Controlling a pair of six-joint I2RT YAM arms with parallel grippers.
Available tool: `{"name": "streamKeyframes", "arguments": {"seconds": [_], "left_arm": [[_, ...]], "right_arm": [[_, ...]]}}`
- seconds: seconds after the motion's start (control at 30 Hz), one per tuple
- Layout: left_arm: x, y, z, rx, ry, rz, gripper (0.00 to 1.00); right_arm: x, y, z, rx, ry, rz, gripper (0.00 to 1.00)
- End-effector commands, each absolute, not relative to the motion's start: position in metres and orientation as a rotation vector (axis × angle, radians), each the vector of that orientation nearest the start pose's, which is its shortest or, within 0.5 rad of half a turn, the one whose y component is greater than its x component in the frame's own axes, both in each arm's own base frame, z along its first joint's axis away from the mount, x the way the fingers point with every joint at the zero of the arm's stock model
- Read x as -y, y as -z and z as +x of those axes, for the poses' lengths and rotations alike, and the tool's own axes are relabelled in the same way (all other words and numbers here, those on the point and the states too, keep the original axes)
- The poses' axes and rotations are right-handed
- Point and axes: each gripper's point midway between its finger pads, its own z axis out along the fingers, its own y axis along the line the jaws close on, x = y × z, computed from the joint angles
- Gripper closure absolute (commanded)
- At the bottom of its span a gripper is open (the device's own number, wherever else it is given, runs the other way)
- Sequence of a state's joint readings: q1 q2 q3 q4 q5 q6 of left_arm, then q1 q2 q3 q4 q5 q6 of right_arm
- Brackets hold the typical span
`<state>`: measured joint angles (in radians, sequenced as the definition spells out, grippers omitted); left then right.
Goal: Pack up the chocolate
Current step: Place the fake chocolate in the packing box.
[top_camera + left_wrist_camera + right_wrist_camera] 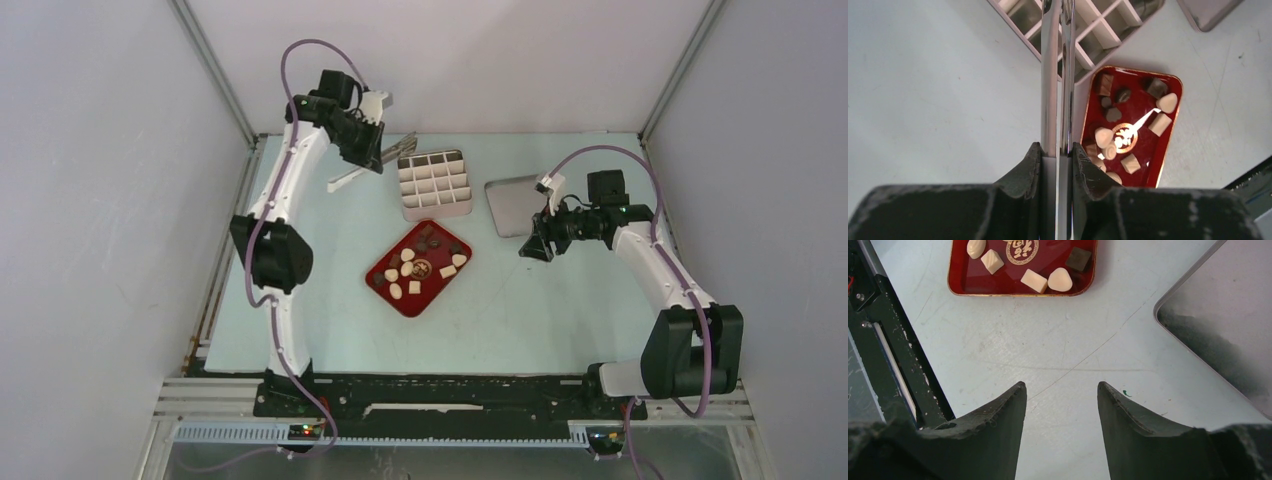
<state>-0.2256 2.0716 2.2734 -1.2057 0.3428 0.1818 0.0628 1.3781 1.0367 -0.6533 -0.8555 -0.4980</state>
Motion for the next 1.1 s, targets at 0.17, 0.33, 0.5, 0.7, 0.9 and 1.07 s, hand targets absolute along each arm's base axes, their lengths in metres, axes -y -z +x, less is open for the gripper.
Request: {"name": "streamKeyframes", "arguments": {"seconds": [0.17, 0.33, 0.5, 0.7, 0.9, 1.07], "left_arm": [[0.144, -0.215, 0.504, -2.404, 0.41, 0.495, 0.78], [0.14, -0.201, 0.513, -2.424, 0.41, 0.456, 0.72], [0.141, -0.186, 0.517, -2.452, 0.427, 0.44, 0.71], [0.14, -0.166, 0.522, -2.49, 0.417, 0.419, 0.66], [0.137, -0.161, 0.524, -2.502, 0.392, 0.403, 0.55], [0.137, -0.162, 0.522, -2.504, 0.401, 0.401, 0.53]], "right_arm": [[-0.132, -0.156, 0.298, -2.097, -0.844, -0.913, 0.43], [-0.131, -0.154, 0.298, -2.105, -0.845, -0.908, 0.43], [-0.131, -0.151, 0.299, -2.112, -0.854, -0.906, 0.44], [-0.13, -0.149, 0.299, -2.118, -0.85, -0.907, 0.44], [-0.13, -0.148, 0.299, -2.124, -0.854, -0.906, 0.44], [-0.13, -0.146, 0.299, -2.128, -0.859, -0.906, 0.44]]}}
